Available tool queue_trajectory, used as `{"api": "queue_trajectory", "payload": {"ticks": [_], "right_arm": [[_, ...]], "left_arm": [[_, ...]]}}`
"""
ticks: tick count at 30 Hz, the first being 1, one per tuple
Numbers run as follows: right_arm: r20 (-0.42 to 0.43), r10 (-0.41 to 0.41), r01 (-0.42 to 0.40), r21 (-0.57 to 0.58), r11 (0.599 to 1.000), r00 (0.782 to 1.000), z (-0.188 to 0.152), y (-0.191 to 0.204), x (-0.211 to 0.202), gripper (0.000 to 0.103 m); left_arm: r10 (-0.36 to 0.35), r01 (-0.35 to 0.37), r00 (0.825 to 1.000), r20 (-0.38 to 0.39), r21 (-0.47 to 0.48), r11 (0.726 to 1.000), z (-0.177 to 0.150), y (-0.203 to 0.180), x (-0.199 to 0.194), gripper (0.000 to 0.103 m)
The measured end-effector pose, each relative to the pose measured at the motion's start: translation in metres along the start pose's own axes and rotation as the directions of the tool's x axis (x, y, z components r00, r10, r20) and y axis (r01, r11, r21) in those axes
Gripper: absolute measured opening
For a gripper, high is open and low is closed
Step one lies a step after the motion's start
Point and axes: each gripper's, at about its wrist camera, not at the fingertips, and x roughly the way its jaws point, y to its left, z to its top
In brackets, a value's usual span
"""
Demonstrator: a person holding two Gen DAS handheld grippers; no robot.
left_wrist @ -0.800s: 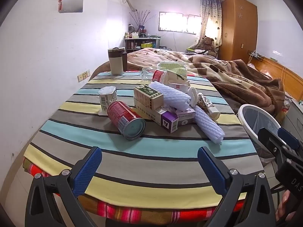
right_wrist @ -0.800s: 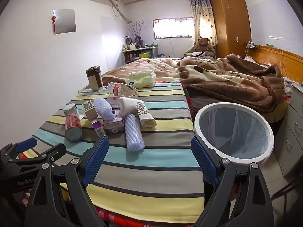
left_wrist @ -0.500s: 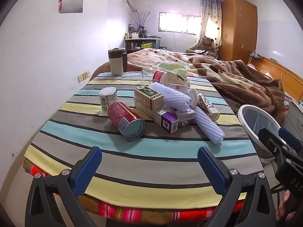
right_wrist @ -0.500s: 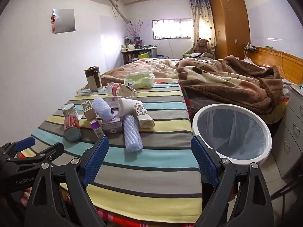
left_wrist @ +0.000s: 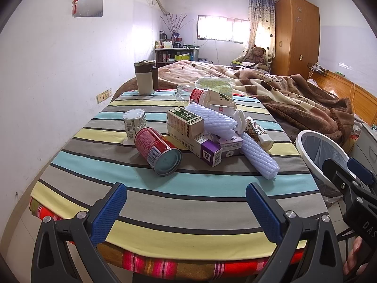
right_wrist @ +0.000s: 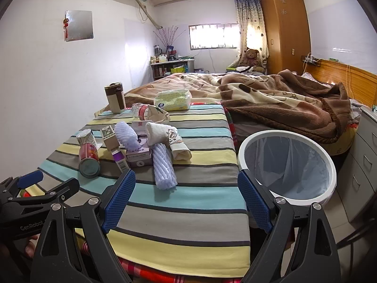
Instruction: Collect trash
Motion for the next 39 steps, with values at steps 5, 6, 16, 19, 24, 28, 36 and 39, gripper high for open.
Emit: {"api": "queue_trajectory", "payload": {"ticks": [5, 6, 16, 19, 24, 28, 36, 39], "right_arm": [[0.001, -0.001, 0.001, 0.002, 1.0, 1.0, 0.0001, -0.0012, 0.0003, 0.09], [0.0, -0.001, 0.001, 0.002, 1.0, 1.0, 0.0002, -0.0011, 0.0004, 0.09], [0.001, -0.003, 0.003, 0.002, 1.0, 1.0, -0.0001, -0.0014, -0.0007, 0.09], [0.001, -0.003, 0.003, 0.001, 1.0, 1.0, 0.0, -0.0015, -0.0007, 0.09], [0.002, -0.005, 0.005, 0.003, 1.0, 1.0, 0.0001, -0.0025, -0.0009, 0.09], [0.002, -0.005, 0.005, 0.004, 1.0, 1.0, 0.0002, -0.0039, -0.0018, 0.09], [0.002, -0.006, 0.006, 0.002, 1.0, 1.0, 0.0008, -0.0046, -0.0016, 0.09], [0.002, -0.006, 0.006, 0.002, 1.0, 1.0, 0.0008, -0.0049, -0.0016, 0.09]], "left_arm": [[-0.001, 0.001, 1.0, 0.001, -0.001, 1.0, 0.0004, -0.0001, -0.0002, 0.103], [-0.001, 0.001, 1.0, 0.001, -0.001, 1.0, 0.0004, -0.0003, -0.0002, 0.103], [-0.001, 0.001, 1.0, 0.002, -0.001, 1.0, 0.0005, -0.0001, -0.0006, 0.103], [-0.001, 0.001, 1.0, 0.002, -0.002, 1.0, 0.0002, -0.0001, -0.0015, 0.103], [-0.002, 0.002, 1.0, 0.002, -0.002, 1.0, 0.0, 0.0003, -0.0015, 0.103], [-0.002, 0.002, 1.0, 0.003, -0.004, 1.0, 0.0, 0.0004, -0.0014, 0.103], [0.0, 0.0, 1.0, 0.002, -0.009, 1.0, -0.0014, 0.0021, -0.0008, 0.103], [0.001, -0.001, 1.0, 0.001, -0.009, 1.0, -0.0012, 0.0021, -0.0007, 0.103]]}}
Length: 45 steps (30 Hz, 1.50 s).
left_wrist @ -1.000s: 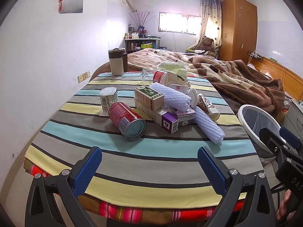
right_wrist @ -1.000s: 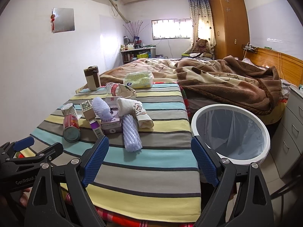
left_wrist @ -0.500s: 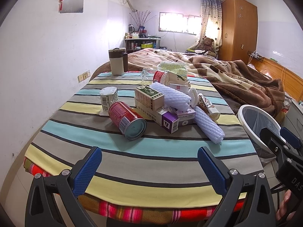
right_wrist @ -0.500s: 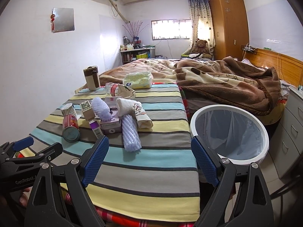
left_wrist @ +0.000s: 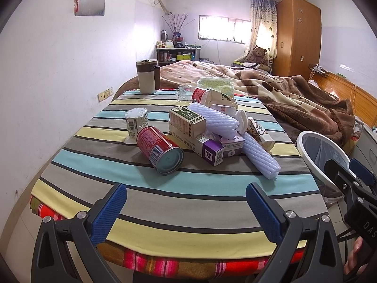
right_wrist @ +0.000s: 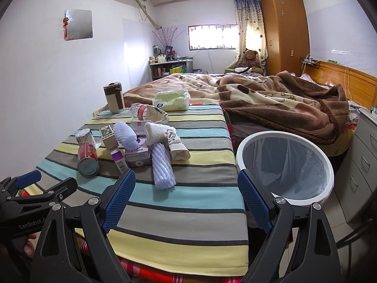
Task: Collect trash
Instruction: 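Grasp the red drink can with the left tool while the right tool grasps the lavender foam mesh sleeve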
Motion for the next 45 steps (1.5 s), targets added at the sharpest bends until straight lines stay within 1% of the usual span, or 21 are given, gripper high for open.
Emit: {"api": "queue_trajectory", "payload": {"ticks": [25, 31, 38, 41, 45], "right_arm": [[-0.003, -0.003, 0.003, -0.003, 1.0, 1.0, -0.001, -0.001, 0.001, 0.09], [-0.011, -0.007, 0.007, -0.005, 1.0, 1.0, -0.001, 0.0, 0.006, 0.09], [-0.046, -0.005, 0.004, -0.021, 1.0, 0.999, -0.002, 0.003, 0.025, 0.09], [-0.069, 0.013, -0.014, -0.017, 1.0, 0.998, -0.002, 0.003, 0.034, 0.09], [-0.091, 0.022, -0.026, -0.038, 0.999, 0.996, -0.001, 0.008, 0.047, 0.09]], "left_arm": [[-0.002, 0.002, 1.0, -0.005, -0.002, 1.0, 0.0, 0.002, 0.0, 0.103], [0.004, -0.004, 1.0, -0.02, -0.007, 1.0, 0.0, 0.007, 0.006, 0.103], [0.011, -0.012, 0.998, -0.055, -0.024, 1.0, 0.003, 0.024, 0.024, 0.103], [-0.007, 0.002, 0.996, -0.085, -0.061, 0.998, 0.006, 0.04, 0.037, 0.103], [-0.025, 0.014, 0.994, -0.104, -0.107, 0.994, 0.011, 0.058, 0.052, 0.101]]}}
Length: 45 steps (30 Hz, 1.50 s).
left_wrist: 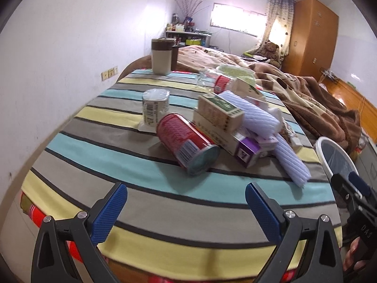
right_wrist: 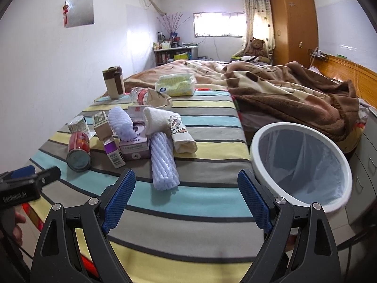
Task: Collect trash
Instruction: 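Grasp the red drink can with the left tool while the right tool grasps the lavender foam mesh sleeve, then lift and carry the can and foam sleeve over the white trash bin with both tools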
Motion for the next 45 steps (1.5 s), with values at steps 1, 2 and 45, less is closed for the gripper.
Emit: {"api": "queue_trajectory", "payload": {"ticks": [1, 2, 45], "right_arm": [[-0.002, 0.004, -0.004, -0.005, 1.0, 1.0, 0.001, 0.002, 0.002, 0.09], [-0.007, 0.009, -0.009, -0.011, 1.0, 1.0, 0.002, 0.004, 0.006, 0.09], [-0.206, 0.104, -0.106, 0.001, 0.994, 0.973, 0.013, 0.017, 0.073, 0.032]], "left_arm": [[-0.007, 0.007, 1.0, -0.011, -0.013, 1.0, 0.003, 0.004, 0.004, 0.101], [-0.014, 0.014, 1.0, -0.017, -0.024, 1.0, 0.006, 0.007, 0.007, 0.1], [-0.11, 0.071, 0.979, -0.171, -0.22, 0.973, 0.074, 0.018, 0.118, 0.065]]}}
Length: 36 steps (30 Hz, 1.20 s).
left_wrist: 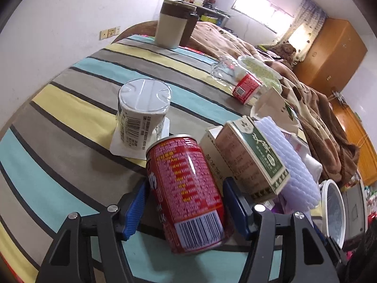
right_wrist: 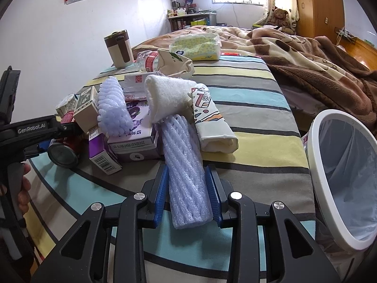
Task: Collect trash
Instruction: 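Lift and carry the can and foam sleeve over the white trash bin with both tools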
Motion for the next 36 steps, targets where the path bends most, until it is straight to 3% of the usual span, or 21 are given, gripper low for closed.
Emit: {"api": "queue_trajectory", "payload": {"ticks": [9, 22, 36], "right_arm": [[0.022, 0.031, -0.032, 0.016, 0.999, 0.999, -0.003, -0.002, -0.007, 0.022], [0.086, 0.076, -0.08, 0.049, 0.996, 0.993, -0.008, -0.009, -0.031, 0.02], [0.194, 0.013, -0.036, 0.117, 0.993, 0.981, -0.004, -0.042, -0.075, 0.02]], "left_arm": [[-0.007, 0.008, 0.999, -0.031, 0.046, 0.999, -0.007, -0.007, 0.003, 0.057], [-0.048, 0.046, 0.999, 0.022, 0.098, 0.994, -0.033, -0.014, -0.037, 0.055], [-0.166, 0.143, 0.982, 0.085, 0.23, 0.963, -0.055, -0.074, -0.091, 0.055]]}}
